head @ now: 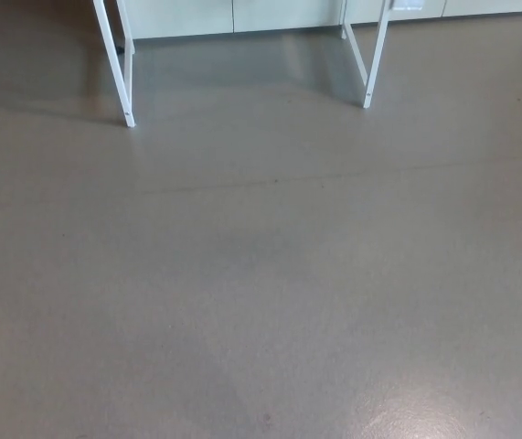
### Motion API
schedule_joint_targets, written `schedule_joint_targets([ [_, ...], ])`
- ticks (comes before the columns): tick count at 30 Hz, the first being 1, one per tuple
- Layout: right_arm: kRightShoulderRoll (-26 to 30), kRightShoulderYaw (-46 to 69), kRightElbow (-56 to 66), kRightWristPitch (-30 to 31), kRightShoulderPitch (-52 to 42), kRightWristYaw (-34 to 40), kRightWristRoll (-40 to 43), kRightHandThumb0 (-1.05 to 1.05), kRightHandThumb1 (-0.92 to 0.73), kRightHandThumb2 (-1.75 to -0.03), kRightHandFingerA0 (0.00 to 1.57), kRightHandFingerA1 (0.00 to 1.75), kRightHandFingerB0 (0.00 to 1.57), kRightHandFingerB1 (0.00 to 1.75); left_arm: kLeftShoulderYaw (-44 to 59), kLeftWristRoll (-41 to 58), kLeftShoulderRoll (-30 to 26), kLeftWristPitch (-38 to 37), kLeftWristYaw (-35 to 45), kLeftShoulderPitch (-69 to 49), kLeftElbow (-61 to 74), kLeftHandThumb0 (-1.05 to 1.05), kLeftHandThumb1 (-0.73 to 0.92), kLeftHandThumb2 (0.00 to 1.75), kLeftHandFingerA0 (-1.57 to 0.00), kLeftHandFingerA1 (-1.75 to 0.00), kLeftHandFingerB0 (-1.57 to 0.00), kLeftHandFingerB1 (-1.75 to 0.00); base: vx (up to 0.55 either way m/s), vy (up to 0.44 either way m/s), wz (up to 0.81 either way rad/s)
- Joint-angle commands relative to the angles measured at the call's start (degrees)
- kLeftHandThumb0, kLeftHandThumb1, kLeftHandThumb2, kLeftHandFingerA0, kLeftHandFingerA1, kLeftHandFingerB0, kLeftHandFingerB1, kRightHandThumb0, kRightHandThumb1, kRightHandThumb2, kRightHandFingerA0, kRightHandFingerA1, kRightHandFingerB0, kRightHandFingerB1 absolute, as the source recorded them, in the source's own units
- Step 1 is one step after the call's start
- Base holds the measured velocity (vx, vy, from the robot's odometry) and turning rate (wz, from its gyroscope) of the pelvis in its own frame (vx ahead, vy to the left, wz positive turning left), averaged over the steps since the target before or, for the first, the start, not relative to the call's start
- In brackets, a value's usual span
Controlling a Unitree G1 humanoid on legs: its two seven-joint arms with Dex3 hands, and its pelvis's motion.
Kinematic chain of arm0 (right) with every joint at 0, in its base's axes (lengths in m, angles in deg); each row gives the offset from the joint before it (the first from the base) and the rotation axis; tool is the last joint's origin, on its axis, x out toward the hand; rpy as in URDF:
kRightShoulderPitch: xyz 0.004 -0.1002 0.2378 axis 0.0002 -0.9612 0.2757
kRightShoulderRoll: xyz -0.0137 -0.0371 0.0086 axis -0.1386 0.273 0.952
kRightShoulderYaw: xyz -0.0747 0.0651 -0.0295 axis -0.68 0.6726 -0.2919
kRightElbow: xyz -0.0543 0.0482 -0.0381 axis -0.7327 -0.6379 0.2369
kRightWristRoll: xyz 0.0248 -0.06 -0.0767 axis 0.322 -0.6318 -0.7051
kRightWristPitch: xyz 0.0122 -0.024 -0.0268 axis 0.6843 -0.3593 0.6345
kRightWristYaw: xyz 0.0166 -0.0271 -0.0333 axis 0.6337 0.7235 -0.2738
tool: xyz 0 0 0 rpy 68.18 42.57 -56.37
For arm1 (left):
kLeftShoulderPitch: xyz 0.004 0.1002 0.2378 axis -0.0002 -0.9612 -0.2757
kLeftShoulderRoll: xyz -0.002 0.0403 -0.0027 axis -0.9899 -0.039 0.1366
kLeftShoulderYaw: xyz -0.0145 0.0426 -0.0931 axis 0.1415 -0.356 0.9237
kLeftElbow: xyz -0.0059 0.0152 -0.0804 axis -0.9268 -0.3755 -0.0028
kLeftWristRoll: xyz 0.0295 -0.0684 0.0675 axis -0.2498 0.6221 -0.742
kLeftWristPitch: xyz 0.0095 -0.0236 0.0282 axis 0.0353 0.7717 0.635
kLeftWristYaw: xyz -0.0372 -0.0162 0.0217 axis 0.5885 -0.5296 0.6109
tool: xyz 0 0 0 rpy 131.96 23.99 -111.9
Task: The robot walks towards a desk on which a file tray is kept in the middle and a stapler is kept to its right. The robot lifts the stapler using its right hand and places it on the file tray.
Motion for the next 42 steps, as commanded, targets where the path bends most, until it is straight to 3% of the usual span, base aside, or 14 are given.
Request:
schedule_joint_targets([
  [1, 0.77, -0.12, -1.02, -2.96, 0.04, 1.76, -1.19, -0.79, -0.66, -1.0, 0.02, 0.46, 0.0, 0.13, -0.39, 0.21, -1.46, -1.75, 0.13, 0.31, -0.16, -0.62, 0.84, 0.71, -0.13, -0.72, -0.04, -0.55, 0.0, 0.0, 0.0],
  [9, 1.46, -2.02, -0.37, -2.44, -0.45, 3.8, -3.7, -0.69, -0.89, -0.69, 0.19, 0.39, 0.01, 0.13, -0.18, 0.77, -1.67, -1.97, 1.32, -0.18, 0.1, -0.6, 0.83, 0.74, -0.14, -0.71, -0.03, -0.53, 0.0, 0.0, 0.0],
  [10, 1.48, -1.96, -1.36, -3.06, -0.11, 3.52, -3.47, -0.69, -0.92, -0.71, 0.21, 0.41, 0.02, 0.12, 0.06, 1.02, -1.66, -1.84, 1.39, -0.05, -0.06, -0.34, 0.66, 1.2, -0.12, -0.61, -0.06, -0.57, 0.0, 0.0, 0.0],
  [17, 2.01, -2.54, -6.71, -6.75, 1.67, 3.47, -3.66, -0.7, -0.92, -0.71, 0.24, 0.43, 0.0, 0.16, 0.16, 0.83, -1.9, -2.28, 1.79, 0.34, -1.07, -0.35, 0.64, 1.2, -0.14, -0.62, -0.08, -0.58, 0.0, 0.0, 0.0],
  [18, 1.42, -1.8, -5.19, -6.73, 0.96, 3.71, -2.93, -0.71, -0.74, -1.07, 0.17, 0.52, 0.0, 0.21, 0.67, 1.4, -1.74, -1.79, 1.66, 0.45, -0.86, -0.35, 0.64, 1.19, -0.14, -0.62, -0.08, -0.58, 0.0, 0.0, 0.0],
  [19, 1.06, -1.16, -3.82, -6.51, 0.29, 3.41, -2.12, -0.67, -0.91, -0.69, 0.23, 0.42, 0.02, 0.15, 0.91, 1.66, -1.7, -1.58, 1.73, 0.48, -0.8, -0.35, 0.64, 1.19, -0.14, -0.62, -0.07, -0.58, 0.0, 0.0, 0.0],
  [20, 0.59, -0.44, -2.14, -5.86, -0.45, 2.93, -1.1, -0.74, -0.73, -1.05, 0.18, 0.52, 0.0, 0.17, 0.87, 1.51, -1.96, -2.19, 2.32, -0.03, -1.03, -0.35, 0.64, 1.19, -0.13, -0.61, -0.07, -0.58, 0.0, 0.0, 0.0],
  [21, 0.08, 0.11, -1.26, -6.34, -0.84, 3.18, -0.63, -0.63, -0.87, -0.69, 0.22, 0.41, 0.04, 0.16, 0.55, 1.09, -2.1, -2.63, 2.58, -0.5, -0.83, -0.35, 0.65, 1.2, -0.12, -0.6, -0.06, -0.57, 0.0, 0.0, 0.0],
  [23, -0.62, 0.64, -0.53, -6.78, -0.86, 4.44, -0.86, -0.66, -0.68, -1.0, 0.21, 0.53, 0.01, 0.26, 0.73, 1.21, -1.96, -2.82, 2.56, -0.87, -0.87, -0.34, 0.65, 1.2, -0.12, -0.61, -0.05, -0.57, 0.11, 0.054, -0.06],
  [24, -1.23, 1.12, -2.88, -8.71, 0.07, 5.45, -0.83, -0.61, -0.85, -0.64, 0.25, 0.39, 0.08, 0.24, 1.09, 1.59, -1.94, -2.43, 2.6, -0.67, -1.11, -0.35, 0.65, 1.2, -0.12, -0.61, -0.06, -0.57, 0.1, 0.001, 0.13],
  [30, -1.08, 1.07, -3.36, -7.25, 0.79, 5.31, -1.22, -0.63, -0.84, -0.64, 0.23, 0.4, 0.08, 0.23, 1.04, 1.28, -2.0, -2.68, 2.67, -0.69, -1.36, -0.62, 0.84, 0.73, -0.17, -0.72, -0.03, -0.52, -0.06, 0.032, 0.06],
  [31, -0.2, 3.34, 0.67, -6.32, -3.58, 4.23, 0.11, -0.61, -0.84, -0.64, 0.25, 0.41, 0.07, 0.23, 0.26, 0.84, -0.35, -2.56, 2.55, 0.03, -1.68, -0.35, 0.63, 1.19, -0.13, -0.61, -0.06, -0.57, 0.0, 0.0, 0.0],
  [34, 1.26, 3.8, -2.04, -6.74, -3.9, 2.79, -0.25, -0.7, -0.66, -1.0, 0.22, 0.53, 0.02, 0.25, -0.96, 0.1, 0.1, -2.6, 2.24, 0.9, -2.59, -0.35, 0.62, 1.18, -0.14, -0.61, -0.08, -0.58, 0.06, 0.127, 0.0],
  [42, 1.72, 3.55, -5.61, -8.32, -2.47, 1.47, 0.26, -0.65, -0.83, -0.64, 0.23, 0.4, 0.06, 0.23, -1.06, 0.44, 0.05, -2.57, 1.75, 0.95, -2.83, -0.35, 0.62, 1.19, -0.14, -0.62, -0.07, -0.57, 0.19, 0.235, -0.06],
])
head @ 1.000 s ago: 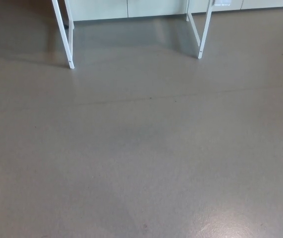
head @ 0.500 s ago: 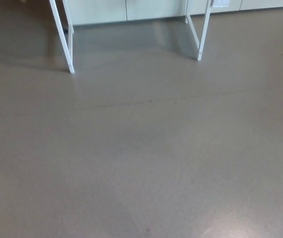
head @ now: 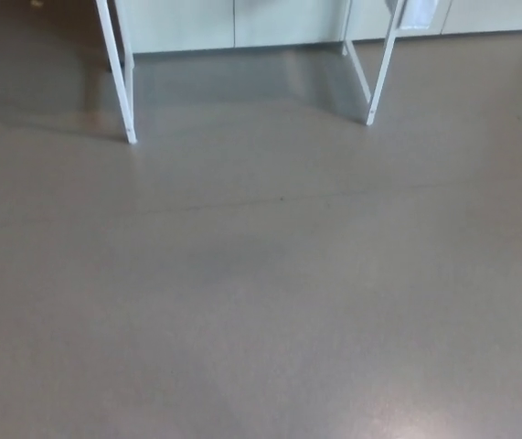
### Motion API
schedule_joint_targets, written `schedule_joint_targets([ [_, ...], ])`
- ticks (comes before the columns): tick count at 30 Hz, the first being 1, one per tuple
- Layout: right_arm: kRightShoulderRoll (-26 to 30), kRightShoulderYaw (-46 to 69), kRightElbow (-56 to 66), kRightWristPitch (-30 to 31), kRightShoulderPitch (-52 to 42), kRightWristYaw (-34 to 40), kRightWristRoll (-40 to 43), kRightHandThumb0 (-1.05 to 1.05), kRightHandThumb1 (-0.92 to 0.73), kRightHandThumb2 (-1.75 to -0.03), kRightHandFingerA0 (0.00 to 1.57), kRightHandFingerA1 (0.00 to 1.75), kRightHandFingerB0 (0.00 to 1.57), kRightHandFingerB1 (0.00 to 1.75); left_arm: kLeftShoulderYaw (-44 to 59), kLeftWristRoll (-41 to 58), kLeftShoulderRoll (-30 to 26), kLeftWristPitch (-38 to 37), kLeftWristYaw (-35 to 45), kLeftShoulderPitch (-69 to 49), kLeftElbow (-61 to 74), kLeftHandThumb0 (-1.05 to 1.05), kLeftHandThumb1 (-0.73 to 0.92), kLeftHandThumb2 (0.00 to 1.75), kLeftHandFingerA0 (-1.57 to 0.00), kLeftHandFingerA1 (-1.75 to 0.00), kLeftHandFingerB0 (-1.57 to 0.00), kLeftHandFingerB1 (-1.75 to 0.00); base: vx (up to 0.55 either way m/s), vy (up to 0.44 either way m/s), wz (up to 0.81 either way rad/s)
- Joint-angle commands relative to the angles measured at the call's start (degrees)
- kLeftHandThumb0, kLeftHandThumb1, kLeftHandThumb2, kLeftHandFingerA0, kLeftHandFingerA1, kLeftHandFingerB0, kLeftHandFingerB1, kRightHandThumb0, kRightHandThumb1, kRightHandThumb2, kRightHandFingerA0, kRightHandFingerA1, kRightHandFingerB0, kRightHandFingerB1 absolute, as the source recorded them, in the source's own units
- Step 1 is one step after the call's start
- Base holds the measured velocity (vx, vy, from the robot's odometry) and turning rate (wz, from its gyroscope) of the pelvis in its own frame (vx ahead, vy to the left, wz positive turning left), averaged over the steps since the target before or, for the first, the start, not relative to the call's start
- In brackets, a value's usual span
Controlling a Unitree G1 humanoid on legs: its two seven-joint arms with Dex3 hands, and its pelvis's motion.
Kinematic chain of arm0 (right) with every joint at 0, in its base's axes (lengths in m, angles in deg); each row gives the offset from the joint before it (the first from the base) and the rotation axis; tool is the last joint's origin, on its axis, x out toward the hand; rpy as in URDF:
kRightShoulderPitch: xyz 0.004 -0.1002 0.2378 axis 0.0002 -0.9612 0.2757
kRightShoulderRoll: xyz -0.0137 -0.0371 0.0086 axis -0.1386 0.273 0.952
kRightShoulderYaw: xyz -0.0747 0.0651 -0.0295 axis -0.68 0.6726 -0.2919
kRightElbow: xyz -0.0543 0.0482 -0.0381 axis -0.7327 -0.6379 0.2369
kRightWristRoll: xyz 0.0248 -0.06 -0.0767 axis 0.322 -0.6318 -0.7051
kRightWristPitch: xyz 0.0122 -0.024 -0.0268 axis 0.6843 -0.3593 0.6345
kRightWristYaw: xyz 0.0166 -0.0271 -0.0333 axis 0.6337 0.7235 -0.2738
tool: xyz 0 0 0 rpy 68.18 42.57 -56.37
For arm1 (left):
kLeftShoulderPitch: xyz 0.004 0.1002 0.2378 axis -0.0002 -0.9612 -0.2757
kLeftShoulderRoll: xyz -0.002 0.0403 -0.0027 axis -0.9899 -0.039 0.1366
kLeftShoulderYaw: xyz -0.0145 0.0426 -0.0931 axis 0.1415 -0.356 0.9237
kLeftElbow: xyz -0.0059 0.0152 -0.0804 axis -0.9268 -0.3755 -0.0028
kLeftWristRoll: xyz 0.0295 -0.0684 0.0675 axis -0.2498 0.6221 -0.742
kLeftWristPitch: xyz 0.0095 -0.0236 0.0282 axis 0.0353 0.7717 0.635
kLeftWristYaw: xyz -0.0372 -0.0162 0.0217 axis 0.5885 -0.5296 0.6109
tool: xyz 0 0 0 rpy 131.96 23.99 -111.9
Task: The robot walks towards a desk on which a file tray is kept in the middle and a stapler is kept to its right. The robot lifts the stapler using its right hand and places it on the file tray.
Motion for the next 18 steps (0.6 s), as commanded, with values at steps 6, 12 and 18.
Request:
schedule_joint_targets([
  [6, 1.13, -0.85, 2.76, -0.01, 0.38, -0.52, -0.16, -0.66, -0.84, -0.64, 0.25, 0.42, 0.04, 0.24, -0.37, 0.49, -0.46, -3.3, -0.49, -1.52, 0.72, -0.35, 0.63, 1.19, -0.13, -0.61, -0.06, -0.57, 0.19, 0.005, 0.08],
  [12, 0.52, 0.03, 3.65, 2.92, 1.32, -0.45, 1.21, -0.62, -0.78, -0.66, 0.21, 0.42, 0.08, 0.18, 0.24, 1.09, -0.18, -3.15, -0.72, -1.34, 0.65, -0.36, 0.62, 1.18, -0.15, -0.62, -0.07, -0.57, 0.25, -0.206, -0.03],
  [18, 0.58, -0.84, 6.01, 1.76, -0.1, 0.17, 0.04, -0.34, -0.58, -1.1, 0.01, 0.5, 0.0, 0.5, 0.07, 0.75, -0.4, -2.92, -0.45, -1.03, 0.17, -0.35, 0.64, 1.19, -0.13, -0.61, -0.06, -0.57, 0.24, -0.155, 0.07],
])
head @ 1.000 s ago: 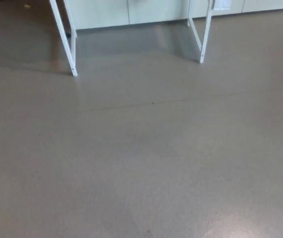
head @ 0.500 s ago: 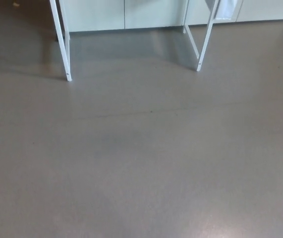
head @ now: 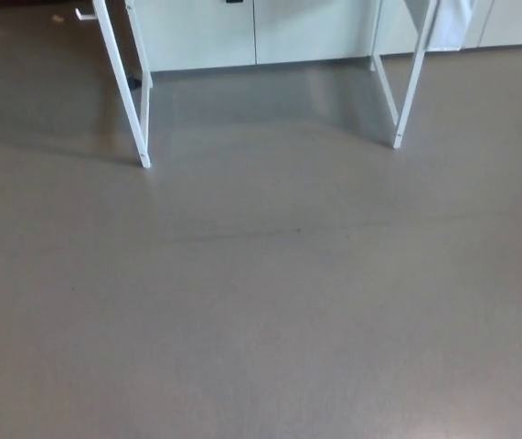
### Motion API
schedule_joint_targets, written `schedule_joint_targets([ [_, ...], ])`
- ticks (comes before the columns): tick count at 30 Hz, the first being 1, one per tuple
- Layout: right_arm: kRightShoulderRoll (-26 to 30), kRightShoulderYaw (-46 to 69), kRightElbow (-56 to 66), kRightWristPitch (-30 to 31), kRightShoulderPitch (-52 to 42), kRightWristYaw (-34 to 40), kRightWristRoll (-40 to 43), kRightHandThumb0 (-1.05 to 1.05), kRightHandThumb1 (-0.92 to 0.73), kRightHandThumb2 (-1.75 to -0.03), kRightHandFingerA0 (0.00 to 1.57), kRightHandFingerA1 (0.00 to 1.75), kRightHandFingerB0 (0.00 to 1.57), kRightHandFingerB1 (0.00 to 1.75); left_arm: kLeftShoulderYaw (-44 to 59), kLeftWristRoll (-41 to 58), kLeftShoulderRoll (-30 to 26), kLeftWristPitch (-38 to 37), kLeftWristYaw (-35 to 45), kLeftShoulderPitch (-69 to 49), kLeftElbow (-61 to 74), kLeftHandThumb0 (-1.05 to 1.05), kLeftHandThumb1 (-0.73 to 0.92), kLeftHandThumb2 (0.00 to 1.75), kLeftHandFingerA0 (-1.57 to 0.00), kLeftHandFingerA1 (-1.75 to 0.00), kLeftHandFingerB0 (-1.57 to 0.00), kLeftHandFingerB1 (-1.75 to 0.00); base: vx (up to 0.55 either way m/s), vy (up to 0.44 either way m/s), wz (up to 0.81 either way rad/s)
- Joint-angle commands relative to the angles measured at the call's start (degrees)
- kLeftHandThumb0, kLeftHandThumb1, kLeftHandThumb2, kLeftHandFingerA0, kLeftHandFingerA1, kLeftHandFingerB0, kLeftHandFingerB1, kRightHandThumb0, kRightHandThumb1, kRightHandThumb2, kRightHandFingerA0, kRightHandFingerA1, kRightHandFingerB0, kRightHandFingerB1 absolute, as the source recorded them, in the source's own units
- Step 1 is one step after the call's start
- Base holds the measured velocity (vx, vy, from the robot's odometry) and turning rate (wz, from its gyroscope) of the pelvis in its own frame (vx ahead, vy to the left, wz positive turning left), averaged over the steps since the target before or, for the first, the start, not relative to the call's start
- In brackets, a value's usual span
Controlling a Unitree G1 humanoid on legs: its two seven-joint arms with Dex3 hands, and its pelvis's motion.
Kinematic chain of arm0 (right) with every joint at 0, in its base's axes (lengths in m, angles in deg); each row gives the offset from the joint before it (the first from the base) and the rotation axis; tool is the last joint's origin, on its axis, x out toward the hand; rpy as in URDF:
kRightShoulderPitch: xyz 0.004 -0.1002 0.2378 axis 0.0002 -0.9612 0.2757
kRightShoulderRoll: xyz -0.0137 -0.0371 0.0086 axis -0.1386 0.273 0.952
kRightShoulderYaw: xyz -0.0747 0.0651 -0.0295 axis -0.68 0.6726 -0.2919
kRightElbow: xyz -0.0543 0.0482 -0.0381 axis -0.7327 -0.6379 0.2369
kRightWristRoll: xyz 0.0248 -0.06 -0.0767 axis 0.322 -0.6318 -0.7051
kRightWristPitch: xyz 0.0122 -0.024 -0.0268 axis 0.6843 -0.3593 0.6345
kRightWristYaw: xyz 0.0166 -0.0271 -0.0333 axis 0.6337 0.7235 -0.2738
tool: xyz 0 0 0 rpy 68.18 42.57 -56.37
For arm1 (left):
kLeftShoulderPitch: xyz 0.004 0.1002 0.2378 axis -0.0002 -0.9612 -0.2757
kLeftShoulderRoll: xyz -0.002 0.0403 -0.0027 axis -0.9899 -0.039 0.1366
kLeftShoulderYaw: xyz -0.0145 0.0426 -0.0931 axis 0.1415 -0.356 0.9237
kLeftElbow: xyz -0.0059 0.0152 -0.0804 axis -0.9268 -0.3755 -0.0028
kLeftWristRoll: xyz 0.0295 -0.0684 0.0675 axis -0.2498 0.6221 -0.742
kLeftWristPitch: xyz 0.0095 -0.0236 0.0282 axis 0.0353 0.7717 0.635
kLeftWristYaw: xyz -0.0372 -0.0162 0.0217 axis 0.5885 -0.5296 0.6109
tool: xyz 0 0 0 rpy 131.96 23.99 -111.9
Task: The robot walks towards a desk on which a file tray is kept in the middle and a stapler is kept to its right. The robot lifts the stapler using its right hand and places it on the file tray.
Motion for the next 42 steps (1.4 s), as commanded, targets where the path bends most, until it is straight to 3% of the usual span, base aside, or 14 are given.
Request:
schedule_joint_targets([
  [1, 0.14, -0.15, 1.14, 0.63, -0.66, 1.01, -0.56, -0.34, -0.57, -1.1, 0.02, 0.5, 0.0, 0.5, -0.03, 0.39, -1.1, -2.3, 0.46, -0.05, -0.14, -0.35, 0.63, 1.19, -0.14, -0.62, -0.07, -0.57, 0.22, -0.019, -0.07],
  [8, 0.92, -0.27, -0.59, -0.63, -0.45, -0.02, -0.35, -0.35, -0.54, -1.08, 0.03, 0.51, 0.0, 0.49, -1.04, -0.47, -1.2, -2.25, -1.02, 0.03, -0.19, -0.65, 0.72, 1.0, -0.13, -0.66, -0.1, -0.59, 0.25, 0.103, -0.12],
  [11, 0.81, -0.18, 1.68, 2.09, -0.98, -0.2, 0.21, -0.61, -0.78, -0.63, 0.24, 0.43, 0.14, 0.25, -1.1, -0.38, -1.14, -1.93, -1.63, 0.07, -0.15, -0.35, 0.63, 1.19, -0.13, -0.62, -0.07, -0.57, 0.3, 0.245, -0.26],
  [14, 0.99, -0.14, 0.84, 2.36, -0.01, 0.15, 0.09, -0.33, -0.59, -1.1, 0.02, 0.51, 0.0, 0.49, -1.0, 0.02, -0.8, -2.74, -0.72, 0.1, -0.14, -0.63, 0.67, 1.04, -0.12, -0.65, -0.06, -0.57, 0.25, 0.148, 0.08],
  [19, 0.39, 0.56, -1.31, 1.73, 1.1, 0.35, 0.97, -0.32, -0.6, -1.11, 0.01, 0.5, 0.0, 0.49, -0.41, 0.64, -0.64, -2.19, -0.66, 0.16, -0.19, -0.35, 0.63, 1.19, -0.13, -0.62, -0.07, -0.57, 0.21, 0.029, 0.08],
  [20, -0.03, 1.01, -1.89, 1.47, 1.37, 0.61, 1.47, -0.54, -0.77, -0.63, 0.23, 0.4, 0.13, 0.27, -0.22, 0.8, -0.57, -1.99, -0.8, 0.2, -0.15, -0.63, 0.75, 0.89, -0.26, -0.76, -0.14, -0.6, 0.23, -0.068, 0.04],
  [23, 0.77, 0.13, -0.87, 3.29, 1.52, -0.83, 1.24, -0.34, -0.58, -1.09, 0.02, 0.51, 0.0, 0.5, -0.57, 0.42, -0.61, -1.92, -0.89, 0.44, 0.22, -0.34, 0.64, 1.2, -0.14, -0.62, -0.08, -0.57, 0.21, -0.136, 0.12],
  [24, 0.91, 0.05, -0.63, 4.23, 1.58, -0.94, 1.21, -0.58, -0.77, -0.63, 0.22, 0.4, 0.11, 0.26, -0.96, 0.02, -0.75, -1.82, -0.78, 0.39, 0.29, -0.34, 0.64, 1.19, -0.14, -0.62, -0.08, -0.57, 0.29, -0.312, -0.37],
  [30, 1.2, 0.6, -0.19, 4.18, 0.36, -0.95, 1.52, -0.62, -0.58, -0.88, 0.26, 0.55, 0.07, 0.39, -0.67, 0.66, -0.46, -1.6, 0.14, 0.71, -0.09, -0.64, 0.75, 0.9, -0.25, -0.74, -0.14, -0.6, 0.26, -0.193, 0.16],
  [33, 1.61, 0.08, -3.24, 4.09, 2.06, -1.02, 1.05, -0.6, -0.61, -0.86, 0.2, 0.51, 0.07, 0.38, -0.45, 0.69, -0.34, -1.08, -0.51, 1.15, -0.33, -0.34, 0.64, 1.19, -0.15, -0.61, -0.08, -0.57, 0.23, 0.002, -0.06],
  [34, 1.74, -0.12, -3.38, 4.55, 2.31, -0.96, 0.87, -0.55, -0.76, -0.65, 0.27, 0.46, 0.13, 0.25, -0.51, 0.58, -0.38, -1.12, -0.49, 1.23, -0.37, -0.59, 0.81, 0.73, -0.22, -0.77, -0.1, -0.59, 0.23, 0.059, -0.12],
  [35, 1.94, -0.26, -2.42, 5.87, 2.17, -1.19, 0.92, -0.53, -0.76, -0.62, 0.27, 0.46, 0.12, 0.27, -0.43, 0.64, -0.4, -1.29, -0.35, 1.29, -0.47, -0.34, 0.64, 1.19, -0.15, -0.62, -0.09, -0.58, 0.25, 0.099, -0.12],
  [37, 2.23, -0.6, -1.2, 4.95, 1.22, -1.64, 0.6, -0.51, -0.75, -0.65, 0.24, 0.47, 0.11, 0.25, -0.72, 0.31, -0.51, -2.09, 0.06, 0.86, -0.35, -0.35, 0.62, 1.19, -0.16, -0.62, -0.09, -0.58, 0.22, 0.14, -0.11],
  [42, 1.7, 0.31, 0.1, 6.75, 0.53, -2.36, 1.91, -0.52, -0.75, -0.64, 0.24, 0.45, 0.12, 0.24, -1.07, 0.02, -0.64, -1.0, -0.46, 1.37, -0.02, -0.59, 0.8, 0.75, -0.27, -0.79, -0.12, -0.6, 0.3, 0.164, -0.07],
])
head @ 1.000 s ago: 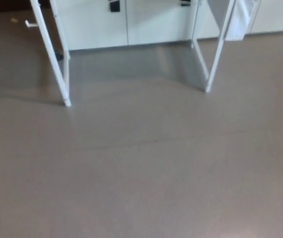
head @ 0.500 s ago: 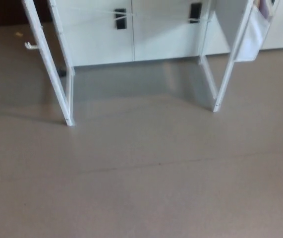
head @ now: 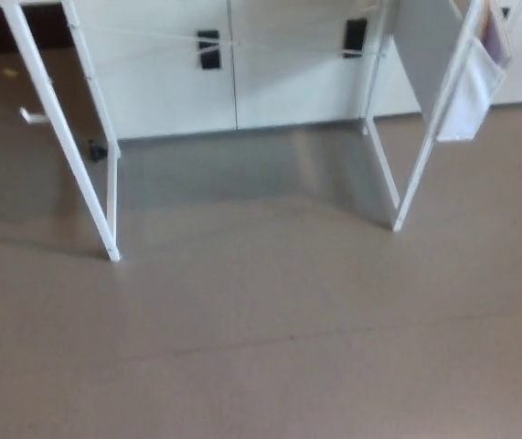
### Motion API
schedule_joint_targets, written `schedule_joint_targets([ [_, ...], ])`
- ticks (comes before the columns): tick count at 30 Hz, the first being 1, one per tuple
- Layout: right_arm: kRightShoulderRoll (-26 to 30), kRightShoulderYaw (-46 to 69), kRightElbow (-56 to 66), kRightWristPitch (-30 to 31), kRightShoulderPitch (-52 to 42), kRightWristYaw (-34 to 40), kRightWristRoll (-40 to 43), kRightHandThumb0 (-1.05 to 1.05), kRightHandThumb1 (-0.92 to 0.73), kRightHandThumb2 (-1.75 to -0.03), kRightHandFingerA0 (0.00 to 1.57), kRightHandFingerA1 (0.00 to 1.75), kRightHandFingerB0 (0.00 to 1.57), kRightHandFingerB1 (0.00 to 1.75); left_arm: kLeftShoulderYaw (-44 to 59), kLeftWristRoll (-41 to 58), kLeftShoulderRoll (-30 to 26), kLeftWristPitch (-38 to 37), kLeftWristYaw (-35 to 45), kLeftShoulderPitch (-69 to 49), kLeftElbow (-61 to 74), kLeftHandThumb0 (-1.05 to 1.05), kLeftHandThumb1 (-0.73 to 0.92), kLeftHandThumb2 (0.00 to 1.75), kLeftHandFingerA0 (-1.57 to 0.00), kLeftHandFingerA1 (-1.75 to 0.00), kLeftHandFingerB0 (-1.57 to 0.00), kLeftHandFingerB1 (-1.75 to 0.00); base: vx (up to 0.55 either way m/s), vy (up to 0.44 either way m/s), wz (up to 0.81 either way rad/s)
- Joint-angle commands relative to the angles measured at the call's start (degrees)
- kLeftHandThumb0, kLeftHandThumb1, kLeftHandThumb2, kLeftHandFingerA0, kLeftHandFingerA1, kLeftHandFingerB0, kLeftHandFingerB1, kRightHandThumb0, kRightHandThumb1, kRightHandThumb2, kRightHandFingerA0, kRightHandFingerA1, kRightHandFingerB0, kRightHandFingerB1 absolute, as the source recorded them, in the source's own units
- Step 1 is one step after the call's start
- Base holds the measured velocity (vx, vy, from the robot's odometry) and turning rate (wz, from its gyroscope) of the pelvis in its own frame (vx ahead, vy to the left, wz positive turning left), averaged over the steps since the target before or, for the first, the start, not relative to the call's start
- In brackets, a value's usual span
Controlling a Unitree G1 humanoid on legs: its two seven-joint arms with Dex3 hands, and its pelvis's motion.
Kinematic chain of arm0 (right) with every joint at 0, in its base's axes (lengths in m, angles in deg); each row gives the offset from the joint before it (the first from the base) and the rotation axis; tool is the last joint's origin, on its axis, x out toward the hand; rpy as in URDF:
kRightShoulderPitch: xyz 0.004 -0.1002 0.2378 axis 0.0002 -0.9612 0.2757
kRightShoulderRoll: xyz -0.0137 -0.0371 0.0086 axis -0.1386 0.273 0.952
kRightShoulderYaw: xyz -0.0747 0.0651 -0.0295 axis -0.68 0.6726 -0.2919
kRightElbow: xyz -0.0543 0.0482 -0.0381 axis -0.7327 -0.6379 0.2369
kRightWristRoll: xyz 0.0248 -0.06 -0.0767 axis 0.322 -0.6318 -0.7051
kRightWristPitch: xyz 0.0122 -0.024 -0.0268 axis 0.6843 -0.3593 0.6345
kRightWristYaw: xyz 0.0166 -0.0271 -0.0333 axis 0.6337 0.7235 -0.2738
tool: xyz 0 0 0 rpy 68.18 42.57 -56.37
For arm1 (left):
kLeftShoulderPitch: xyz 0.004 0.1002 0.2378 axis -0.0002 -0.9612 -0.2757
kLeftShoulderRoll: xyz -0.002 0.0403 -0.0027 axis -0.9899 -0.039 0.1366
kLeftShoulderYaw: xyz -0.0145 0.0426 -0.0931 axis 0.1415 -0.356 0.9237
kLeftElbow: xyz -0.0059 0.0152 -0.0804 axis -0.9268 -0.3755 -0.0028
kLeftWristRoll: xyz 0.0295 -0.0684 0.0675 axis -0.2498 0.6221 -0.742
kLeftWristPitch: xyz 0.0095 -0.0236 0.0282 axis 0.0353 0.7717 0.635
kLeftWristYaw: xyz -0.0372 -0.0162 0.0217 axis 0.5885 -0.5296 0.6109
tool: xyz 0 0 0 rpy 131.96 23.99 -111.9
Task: The robot walks towards a desk on which a file tray is kept in the middle and a stapler is kept to its right. The robot lifts the stapler using its right hand and places it on the file tray.
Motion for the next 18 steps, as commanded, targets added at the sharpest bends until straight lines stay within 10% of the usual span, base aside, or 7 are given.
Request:
schedule_joint_targets([
  [1, 0.8, 0.29, 0.28, 2.09, -0.35, -0.65, 0.42, -0.52, -0.75, -0.64, 0.24, 0.45, 0.12, 0.24, -0.48, 0.02, -0.66, -0.43, -0.16, -0.21, 0.18, -0.59, 0.8, 0.75, -0.27, -0.79, -0.12, -0.6, 0.25, 0.083, 0.01],
  [3, 1.4, -1.05, -3.57, -0.95, 1.36, 0.21, -1.5, -0.54, -0.76, -0.62, 0.26, 0.41, 0.12, 0.27, -0.93, -0.41, -0.84, -0.57, -0.59, 0.08, 0.21, -0.59, 0.8, 0.75, -0.31, -0.82, -0.14, -0.61, 0.22, 0.065, 0.08],
  [4, 1.44, -1.02, -4.22, -1.14, 1.7, 0.36, -1.47, -0.6, -0.58, -0.87, 0.23, 0.52, 0.07, 0.4, -0.96, -0.35, -0.84, -0.35, -0.72, 0.15, 0.24, -0.59, 0.8, 0.75, -0.3, -0.81, -0.14, -0.61, 0.21, 0.005, 0.08],
  [8, 1.16, -1.05, -1.24, -0.48, 0.56, 0.1, -1.3, -0.54, -0.77, -0.66, 0.28, 0.46, 0.13, 0.25, -0.62, 0.35, -0.89, 0.29, -0.58, 0.83, 0.31, -0.58, 0.8, 0.75, -0.25, -0.78, -0.11, -0.59, 0.21, -0.059, 0.08],
  [9, 1.12, -1.34, -1.39, -1.0, 0.49, 1.01, -2.06, -0.6, -0.61, -0.88, 0.26, 0.53, 0.07, 0.39, -1.33, -0.44, -1.02, 0.52, -1.34, 1.07, 0.04, -0.6, 0.79, 0.86, -0.3, -0.76, -0.17, -0.61, 0.11, -0.143, 0.12],
  [18, 0.39, -0.46, -2.65, -2.37, 0.77, 1.23, -1.1, -0.58, -0.61, -0.88, 0.26, 0.53, 0.07, 0.4, -1.92, -0.08, -1.13, -0.05, -1.24, 0.85, 0.05, -0.59, 0.8, 0.75, -0.29, -0.81, -0.15, -0.61, 0.26, -0.143, -0.04],
])
